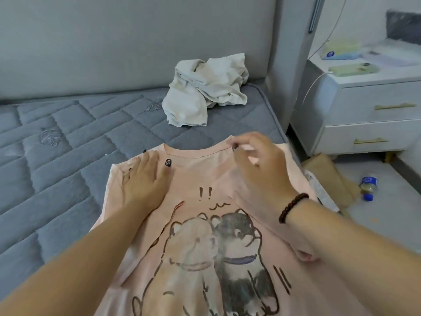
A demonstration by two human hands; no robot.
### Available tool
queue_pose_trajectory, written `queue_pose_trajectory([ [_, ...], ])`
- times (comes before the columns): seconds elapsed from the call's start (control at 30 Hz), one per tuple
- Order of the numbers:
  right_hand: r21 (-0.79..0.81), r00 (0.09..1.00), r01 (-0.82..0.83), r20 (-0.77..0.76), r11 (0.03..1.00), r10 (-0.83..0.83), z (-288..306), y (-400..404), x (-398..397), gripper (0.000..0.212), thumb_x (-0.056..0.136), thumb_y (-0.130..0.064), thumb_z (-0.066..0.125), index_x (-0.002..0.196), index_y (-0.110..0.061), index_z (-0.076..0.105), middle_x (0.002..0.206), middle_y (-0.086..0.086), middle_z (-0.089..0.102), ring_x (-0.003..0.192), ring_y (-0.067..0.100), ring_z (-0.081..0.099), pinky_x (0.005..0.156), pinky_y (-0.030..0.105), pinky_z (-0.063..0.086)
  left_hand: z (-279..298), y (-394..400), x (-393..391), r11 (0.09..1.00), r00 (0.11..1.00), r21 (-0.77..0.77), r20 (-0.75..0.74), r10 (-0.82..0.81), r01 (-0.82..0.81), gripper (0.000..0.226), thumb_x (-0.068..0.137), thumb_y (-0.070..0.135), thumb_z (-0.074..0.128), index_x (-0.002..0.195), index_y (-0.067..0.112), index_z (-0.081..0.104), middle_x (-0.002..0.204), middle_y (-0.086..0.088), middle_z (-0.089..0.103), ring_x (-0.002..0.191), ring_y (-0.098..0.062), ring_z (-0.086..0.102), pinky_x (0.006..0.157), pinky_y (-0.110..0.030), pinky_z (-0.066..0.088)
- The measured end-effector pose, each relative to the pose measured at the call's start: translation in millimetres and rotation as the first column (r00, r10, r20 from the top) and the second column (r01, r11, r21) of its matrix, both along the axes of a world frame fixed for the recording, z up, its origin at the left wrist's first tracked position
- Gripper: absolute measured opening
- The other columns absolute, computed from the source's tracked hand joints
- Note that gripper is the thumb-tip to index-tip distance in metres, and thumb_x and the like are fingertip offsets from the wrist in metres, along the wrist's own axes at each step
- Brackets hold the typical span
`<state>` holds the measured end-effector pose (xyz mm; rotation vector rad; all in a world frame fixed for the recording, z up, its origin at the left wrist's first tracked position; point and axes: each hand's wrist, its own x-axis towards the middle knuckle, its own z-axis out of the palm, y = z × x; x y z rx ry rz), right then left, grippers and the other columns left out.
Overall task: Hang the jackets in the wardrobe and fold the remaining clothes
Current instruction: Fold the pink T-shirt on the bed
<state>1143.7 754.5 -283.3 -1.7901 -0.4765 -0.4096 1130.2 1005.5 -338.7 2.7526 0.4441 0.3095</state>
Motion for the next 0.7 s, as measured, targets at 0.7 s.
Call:
queue_pose_trajectory([
  [0.7,-0.764,0.966,0.258,0.207,0.591,-0.153,-62,-28,95,0.041,0.094,-0.026,0.040,0.131,-0.009,0.043,0.118,0.009,0.059,0.107,0.028,0.050,0.090,0.037,0.034,-1,-2,30,0.958,0.944,0.109,0.230,0.235,-0.265,0.063,0.096,0.027,0.047,0.150,0.006,0.024,0.151,-0.015,0.033,0.138,-0.033,0.028,0.114,-0.045,0.020],
])
